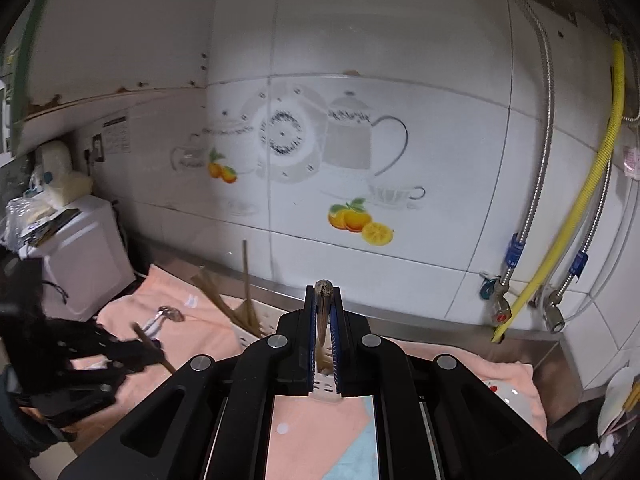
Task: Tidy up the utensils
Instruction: 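Lift both held chopsticks up toward the white holder, then lower the chopstick into the holder with the right gripper while the left gripper lowers its chopstick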
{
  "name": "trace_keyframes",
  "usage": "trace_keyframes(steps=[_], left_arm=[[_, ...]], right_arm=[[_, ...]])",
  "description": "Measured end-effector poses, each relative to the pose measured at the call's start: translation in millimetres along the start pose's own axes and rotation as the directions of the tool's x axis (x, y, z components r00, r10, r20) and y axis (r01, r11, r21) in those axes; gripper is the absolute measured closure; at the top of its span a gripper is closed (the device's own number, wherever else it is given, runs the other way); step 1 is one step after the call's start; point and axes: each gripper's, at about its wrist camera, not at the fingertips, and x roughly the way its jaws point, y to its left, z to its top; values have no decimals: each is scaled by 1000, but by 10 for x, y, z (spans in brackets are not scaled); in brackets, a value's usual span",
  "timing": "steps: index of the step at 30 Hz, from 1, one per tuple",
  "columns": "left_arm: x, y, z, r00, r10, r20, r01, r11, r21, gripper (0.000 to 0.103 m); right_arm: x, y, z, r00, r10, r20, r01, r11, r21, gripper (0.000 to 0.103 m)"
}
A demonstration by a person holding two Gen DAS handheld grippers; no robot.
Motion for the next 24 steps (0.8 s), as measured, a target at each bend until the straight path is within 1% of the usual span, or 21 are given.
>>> trace_keyframes(steps=[8, 12, 15, 19, 24], left_arm=[[-139, -4, 515, 995, 32, 95, -36, 998, 45, 97], [-161, 15, 804, 987, 50, 150, -59, 997, 51, 97], [-128, 41, 955, 980, 75, 183, -86, 995, 51, 97], [15, 126, 1080, 977, 96, 191, -102, 995, 20, 97], [252, 244, 1111, 977, 116, 178, -114, 993, -24, 97]], right_arm=[[486, -82, -77, 993, -15, -114, 15, 1000, -2, 97], [630, -95, -132, 989, -22, -146, 21, 1000, -11, 97], [720, -93, -175, 987, -20, -162, 18, 1000, -12, 97], [797, -71, -225, 984, -20, -178, 15, 1000, -27, 97], [858, -56, -272, 981, -20, -191, 13, 999, -36, 97]])
